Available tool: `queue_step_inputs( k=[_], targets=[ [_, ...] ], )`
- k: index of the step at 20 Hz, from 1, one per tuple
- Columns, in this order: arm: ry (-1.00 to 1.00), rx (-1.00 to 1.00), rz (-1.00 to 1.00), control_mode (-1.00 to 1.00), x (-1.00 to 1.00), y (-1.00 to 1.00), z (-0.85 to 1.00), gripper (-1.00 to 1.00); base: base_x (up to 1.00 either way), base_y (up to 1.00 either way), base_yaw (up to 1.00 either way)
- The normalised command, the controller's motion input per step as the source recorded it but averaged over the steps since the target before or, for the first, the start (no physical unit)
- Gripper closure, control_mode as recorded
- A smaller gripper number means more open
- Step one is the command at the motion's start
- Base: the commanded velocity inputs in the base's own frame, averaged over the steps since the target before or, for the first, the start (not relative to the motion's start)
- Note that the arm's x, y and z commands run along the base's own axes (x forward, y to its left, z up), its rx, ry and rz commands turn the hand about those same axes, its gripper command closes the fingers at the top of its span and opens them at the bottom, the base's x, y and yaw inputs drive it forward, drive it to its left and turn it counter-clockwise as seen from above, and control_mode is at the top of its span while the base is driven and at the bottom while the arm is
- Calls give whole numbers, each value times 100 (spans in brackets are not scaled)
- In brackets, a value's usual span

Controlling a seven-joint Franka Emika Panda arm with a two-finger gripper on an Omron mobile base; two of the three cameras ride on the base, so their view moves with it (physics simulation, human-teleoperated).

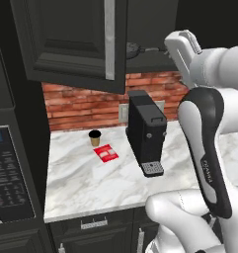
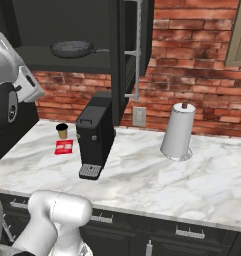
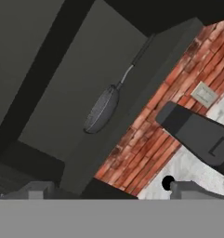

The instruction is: Pick the pan from the cabinet and place it on the stove. Then turn on the stove burner for the pan.

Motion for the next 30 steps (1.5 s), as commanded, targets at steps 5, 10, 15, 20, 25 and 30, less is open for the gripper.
queue_step_inputs(
  k=[5,10,15,20,25,30],
  targets=[
    [4,14,14,-100,31,24,-28,-100,0,0,0],
    [0,12,14,-100,42,21,-18,-100,0,0,0],
    [5,12,17,-100,46,14,-9,-100,0,0,0],
    [5,12,17,-100,46,15,-8,-100,0,0,0],
    [7,11,17,-100,45,24,-4,-100,0,0,0],
    [10,9,18,-100,38,29,-5,-100,0,0,0]
  ],
)
